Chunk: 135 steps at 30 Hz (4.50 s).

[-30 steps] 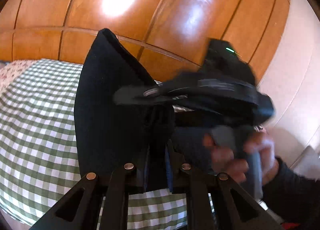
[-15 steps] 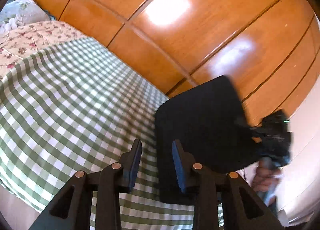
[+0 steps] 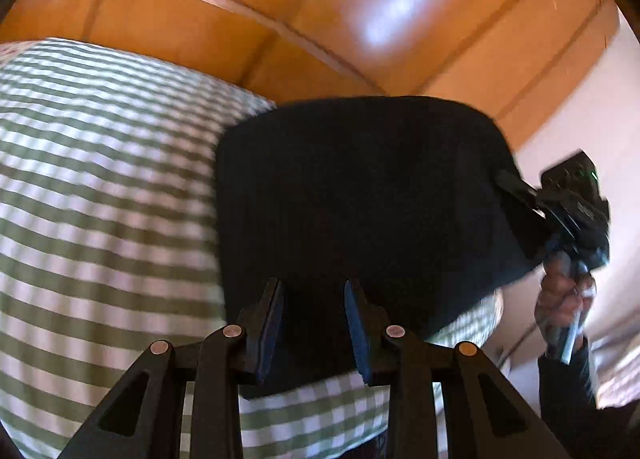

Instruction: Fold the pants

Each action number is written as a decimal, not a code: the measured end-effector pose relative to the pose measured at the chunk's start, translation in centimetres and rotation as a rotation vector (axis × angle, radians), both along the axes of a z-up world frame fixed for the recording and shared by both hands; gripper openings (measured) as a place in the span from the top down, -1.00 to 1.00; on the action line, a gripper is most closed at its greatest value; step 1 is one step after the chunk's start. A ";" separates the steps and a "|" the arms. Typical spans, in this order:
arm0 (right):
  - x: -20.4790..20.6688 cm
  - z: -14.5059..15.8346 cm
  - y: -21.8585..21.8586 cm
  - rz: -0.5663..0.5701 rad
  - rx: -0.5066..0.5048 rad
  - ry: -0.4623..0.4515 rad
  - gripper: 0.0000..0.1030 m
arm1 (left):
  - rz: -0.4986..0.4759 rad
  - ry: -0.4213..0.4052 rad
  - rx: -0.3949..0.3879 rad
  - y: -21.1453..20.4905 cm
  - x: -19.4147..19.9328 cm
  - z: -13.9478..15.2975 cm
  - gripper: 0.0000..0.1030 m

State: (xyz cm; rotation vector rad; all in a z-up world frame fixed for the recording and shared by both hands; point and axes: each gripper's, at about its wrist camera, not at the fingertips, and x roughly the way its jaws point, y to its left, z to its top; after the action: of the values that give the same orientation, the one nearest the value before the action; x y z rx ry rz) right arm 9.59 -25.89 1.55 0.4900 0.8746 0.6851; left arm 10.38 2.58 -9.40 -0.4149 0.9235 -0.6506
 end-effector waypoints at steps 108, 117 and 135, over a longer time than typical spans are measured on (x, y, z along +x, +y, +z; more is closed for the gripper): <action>-1.2 -7.5 -1.7 -0.367 -0.413 -0.013 0.32 | 0.099 0.254 -0.104 1.8 14.1 -2.1 -0.28; -1.3 -9.9 -2.6 -0.373 -0.388 0.018 0.32 | 0.047 0.313 -0.130 -1.2 17.7 -4.2 0.19; -2.0 -11.0 -2.8 -0.383 -0.354 -0.007 0.32 | 0.203 -0.030 0.328 -3.8 11.1 1.3 0.10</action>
State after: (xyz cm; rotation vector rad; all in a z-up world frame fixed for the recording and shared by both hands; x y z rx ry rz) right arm 7.55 -28.73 -9.44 0.3227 0.8434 0.1747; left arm 21.53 -1.21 -8.05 -0.2011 0.9263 -0.3108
